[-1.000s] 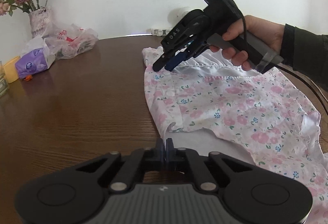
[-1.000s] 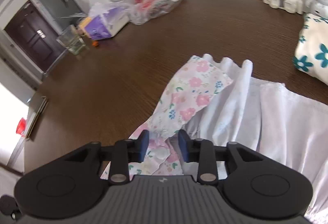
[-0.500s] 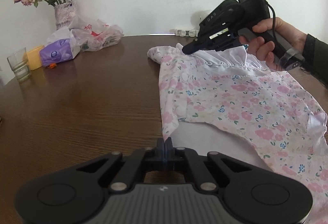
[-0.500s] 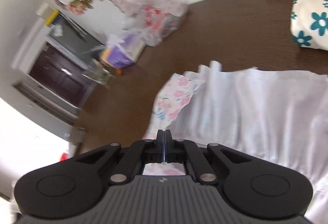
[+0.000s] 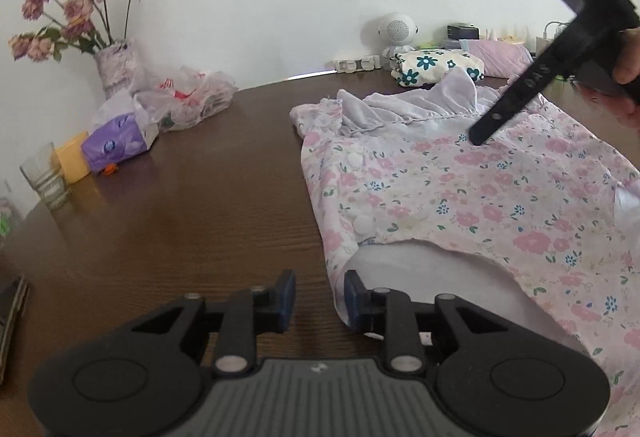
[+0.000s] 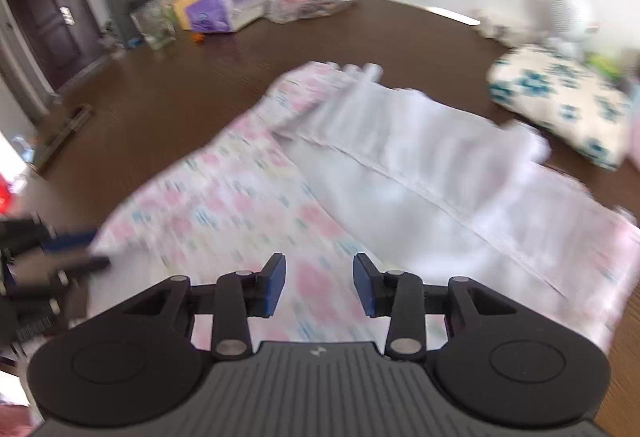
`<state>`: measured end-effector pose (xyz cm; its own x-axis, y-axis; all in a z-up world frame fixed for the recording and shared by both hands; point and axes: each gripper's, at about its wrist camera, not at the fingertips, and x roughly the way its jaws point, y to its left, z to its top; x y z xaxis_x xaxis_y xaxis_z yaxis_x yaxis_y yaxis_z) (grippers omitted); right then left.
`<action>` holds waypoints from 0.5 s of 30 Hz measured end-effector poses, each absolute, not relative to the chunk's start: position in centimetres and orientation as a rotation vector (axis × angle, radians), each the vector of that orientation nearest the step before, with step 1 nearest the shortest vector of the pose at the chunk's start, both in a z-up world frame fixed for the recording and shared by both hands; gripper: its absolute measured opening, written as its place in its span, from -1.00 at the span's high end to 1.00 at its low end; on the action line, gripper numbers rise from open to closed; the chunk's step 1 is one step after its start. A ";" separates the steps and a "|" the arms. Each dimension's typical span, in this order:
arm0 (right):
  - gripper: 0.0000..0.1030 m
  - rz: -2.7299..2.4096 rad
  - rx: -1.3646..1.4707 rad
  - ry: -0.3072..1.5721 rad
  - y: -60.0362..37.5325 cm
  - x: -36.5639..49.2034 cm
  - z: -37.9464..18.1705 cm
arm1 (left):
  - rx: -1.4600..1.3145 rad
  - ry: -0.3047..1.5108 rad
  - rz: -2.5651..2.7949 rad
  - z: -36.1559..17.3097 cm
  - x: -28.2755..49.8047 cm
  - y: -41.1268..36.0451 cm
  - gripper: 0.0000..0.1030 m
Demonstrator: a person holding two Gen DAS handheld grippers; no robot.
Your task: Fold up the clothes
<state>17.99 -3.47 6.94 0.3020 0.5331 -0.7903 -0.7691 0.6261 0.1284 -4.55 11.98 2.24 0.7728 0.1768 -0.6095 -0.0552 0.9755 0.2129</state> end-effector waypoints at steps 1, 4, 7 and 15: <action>0.24 0.831 -0.288 0.902 -5.2 16.9 7.2 | 0.186 0.687 0.111 2.3 -4.2 11.9 0.28; 0.15 0.665 -0.327 0.829 -10.0 12.8 7.5 | 0.153 0.726 0.082 2.1 -3.2 12.2 0.29; -0.02 0.555 -0.364 0.713 -14.2 7.7 6.8 | 0.127 0.732 0.080 2.0 -3.2 12.5 0.29; 0.35 0.443 -0.342 0.690 -17.1 3.2 4.0 | 0.005 0.730 0.161 1.8 -2.7 14.4 0.54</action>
